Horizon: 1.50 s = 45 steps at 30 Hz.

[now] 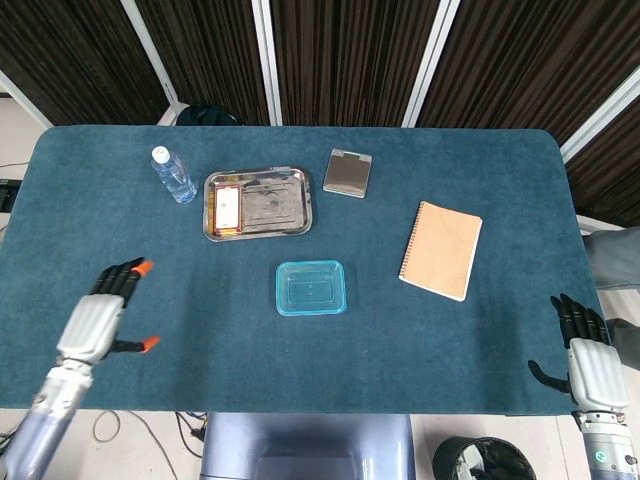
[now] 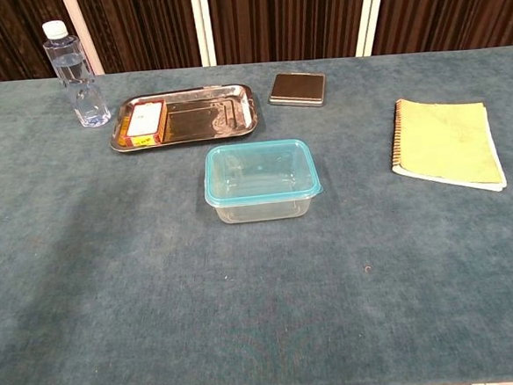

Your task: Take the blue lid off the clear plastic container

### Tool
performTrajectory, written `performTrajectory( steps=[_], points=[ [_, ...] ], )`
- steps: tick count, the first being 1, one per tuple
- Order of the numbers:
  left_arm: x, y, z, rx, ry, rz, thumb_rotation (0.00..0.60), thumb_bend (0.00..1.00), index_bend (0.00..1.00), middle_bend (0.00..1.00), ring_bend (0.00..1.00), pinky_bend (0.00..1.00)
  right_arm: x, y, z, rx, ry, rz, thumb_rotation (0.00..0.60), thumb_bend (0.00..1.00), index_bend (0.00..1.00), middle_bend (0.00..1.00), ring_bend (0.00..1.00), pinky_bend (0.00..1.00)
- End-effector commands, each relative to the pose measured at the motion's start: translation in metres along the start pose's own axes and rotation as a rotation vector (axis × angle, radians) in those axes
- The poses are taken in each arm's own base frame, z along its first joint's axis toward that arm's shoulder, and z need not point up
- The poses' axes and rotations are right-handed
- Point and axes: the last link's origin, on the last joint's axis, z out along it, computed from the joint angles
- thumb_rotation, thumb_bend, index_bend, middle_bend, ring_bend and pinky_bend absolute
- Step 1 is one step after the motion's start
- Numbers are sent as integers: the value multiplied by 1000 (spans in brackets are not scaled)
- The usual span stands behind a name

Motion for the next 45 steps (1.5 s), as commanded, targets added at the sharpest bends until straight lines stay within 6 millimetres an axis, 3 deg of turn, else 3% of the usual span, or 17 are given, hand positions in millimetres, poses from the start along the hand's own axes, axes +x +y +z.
performTrajectory(
  steps=[1,10,19,26,39,45],
  points=[
    [-15,48,35,-63,-44,-22,600,0,0,0,0,18,0,0,0,1,-3,1,600,309,0,0,0,0],
    [-56,117,79,-81,-133,-43,600,0,0,0,0,19,-3,0,1,-17,-17,19,600,309,0,0,0,0],
    [-86,162,106,-59,-164,-50,600,0,0,0,0,18,-4,0,4,-33,-24,32,600,309,0,0,0,0],
    [-94,180,122,-46,-139,-25,600,0,0,0,0,19,-4,2,6,-50,-30,43,600,309,0,0,0,0],
    [-105,196,141,-31,-159,-30,600,0,0,0,0,19,-5,2,7,-55,-37,47,600,309,0,0,0,0],
    [-110,201,152,-40,-154,-26,600,0,0,0,0,81,-5,2,8,-56,-39,45,600,309,0,0,0,0]
  ],
)
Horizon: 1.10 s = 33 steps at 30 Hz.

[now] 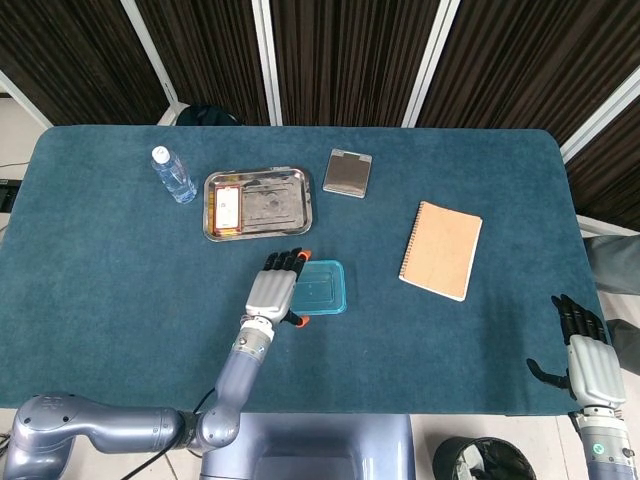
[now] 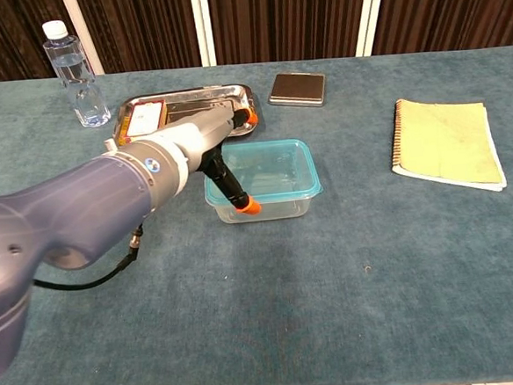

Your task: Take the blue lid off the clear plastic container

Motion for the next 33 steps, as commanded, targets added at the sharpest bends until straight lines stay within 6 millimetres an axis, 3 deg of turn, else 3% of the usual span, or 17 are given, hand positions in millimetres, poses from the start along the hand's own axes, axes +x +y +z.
performTrajectory(
  steps=[1,23,26,28,33],
  points=[
    [-3,4,6,-11,2,-11,600,0,0,0,0,89,0,0,0,0,0,-1,600,309,0,0,0,0],
    [-26,-12,20,-94,-29,-115,600,0,0,1,1,156,-2,-1,-1,7,-2,-11,600,309,0,0,0,0],
    [-29,-12,21,-104,-20,-120,600,42,17,61,63,244,-2,-1,-1,6,-2,-10,600,309,0,0,0,0],
    [-29,-11,22,-109,5,-129,600,124,66,139,148,331,-2,-1,-1,6,-2,-8,600,309,0,0,0,0],
    [-29,-11,20,-161,74,-96,600,172,118,216,228,390,-2,-1,-1,8,-6,-6,600,309,0,0,0,0]
  ],
)
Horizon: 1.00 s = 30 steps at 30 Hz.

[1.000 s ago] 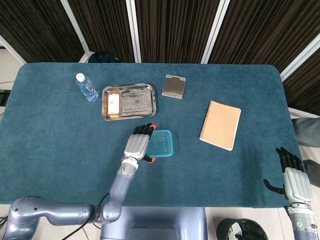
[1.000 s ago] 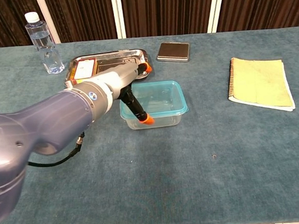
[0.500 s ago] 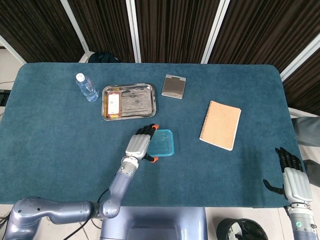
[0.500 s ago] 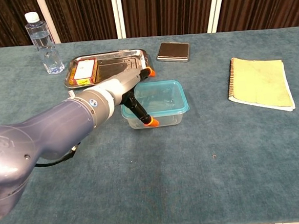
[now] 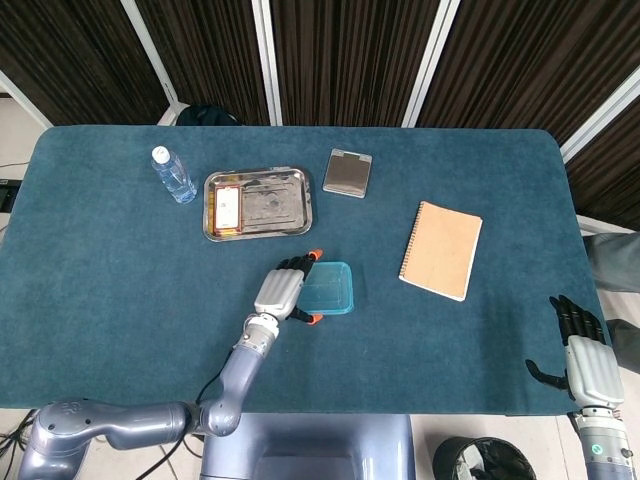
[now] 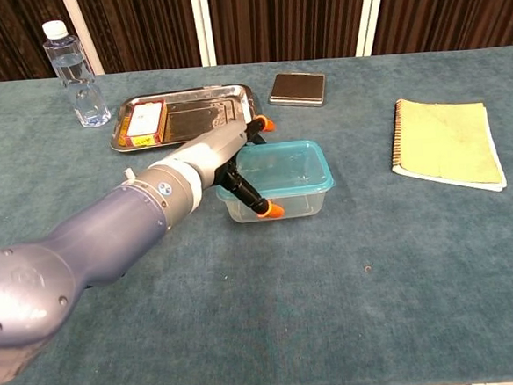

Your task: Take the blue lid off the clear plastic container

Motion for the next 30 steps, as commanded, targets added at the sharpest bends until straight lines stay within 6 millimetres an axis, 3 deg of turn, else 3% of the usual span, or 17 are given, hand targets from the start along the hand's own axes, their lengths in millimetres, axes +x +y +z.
performTrajectory(
  steps=[1,10,16,22,30],
  points=[
    [-1,-1,-2,-51,45,41,600,172,119,217,228,390,0,0,-1,1,-2,-1,600,309,0,0,0,0],
    [7,-7,-6,-194,65,225,600,172,119,215,228,390,1,-3,0,22,3,-4,600,309,0,0,0,0],
    [17,-11,-10,-298,27,282,600,171,119,214,222,389,2,-16,0,95,-6,-29,600,309,0,0,0,0],
    [21,-9,-14,-353,-16,239,600,172,119,213,220,391,-8,-38,-2,186,-61,-26,600,309,0,0,0,0],
    [18,-4,-18,-371,-59,194,600,172,119,213,220,405,-32,-86,-4,282,-130,34,600,309,0,0,0,0]
  ],
)
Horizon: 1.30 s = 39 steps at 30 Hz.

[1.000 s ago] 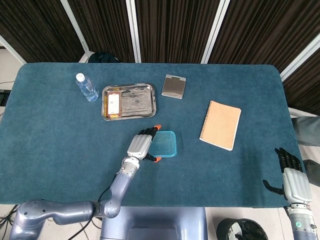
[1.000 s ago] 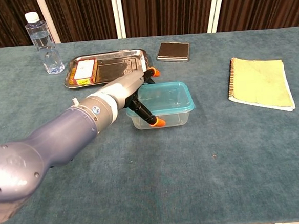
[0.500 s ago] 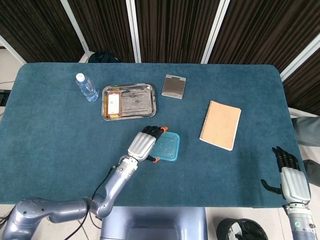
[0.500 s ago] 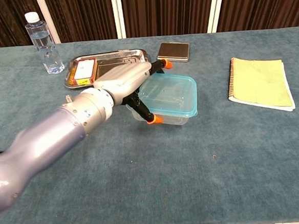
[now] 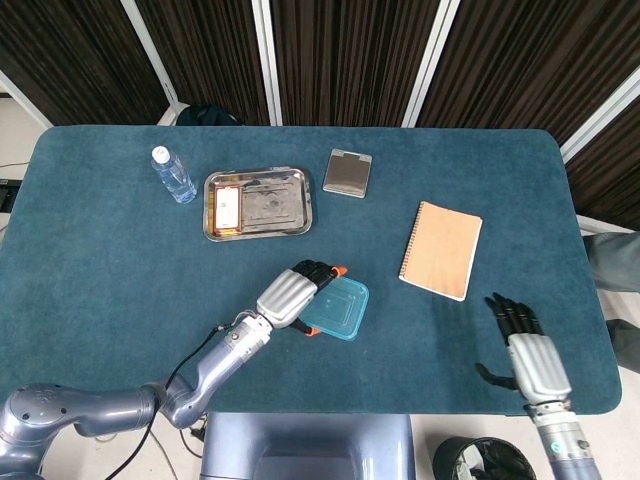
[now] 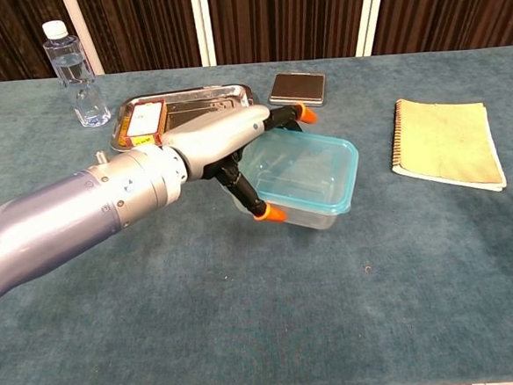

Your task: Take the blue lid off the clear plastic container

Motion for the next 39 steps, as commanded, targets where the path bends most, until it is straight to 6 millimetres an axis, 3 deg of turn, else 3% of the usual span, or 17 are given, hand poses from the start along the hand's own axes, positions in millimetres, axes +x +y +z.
performTrajectory(
  steps=[1,8,26,39],
  points=[
    [-1,1,-1,-4,-12,-6,600,172,119,213,220,405,-14,-23,5,40,-33,34,600,309,0,0,0,0],
    [-11,6,0,-16,-60,3,600,172,119,213,220,405,-40,-55,10,57,-81,83,600,309,0,0,0,0],
    [-32,19,2,-27,-112,-19,600,172,119,213,220,405,-78,-98,18,36,-107,181,600,309,0,0,0,0],
    [-36,24,4,-27,-133,-35,600,172,119,212,220,411,-87,-119,29,16,-93,209,600,309,0,0,0,0]
  ],
)
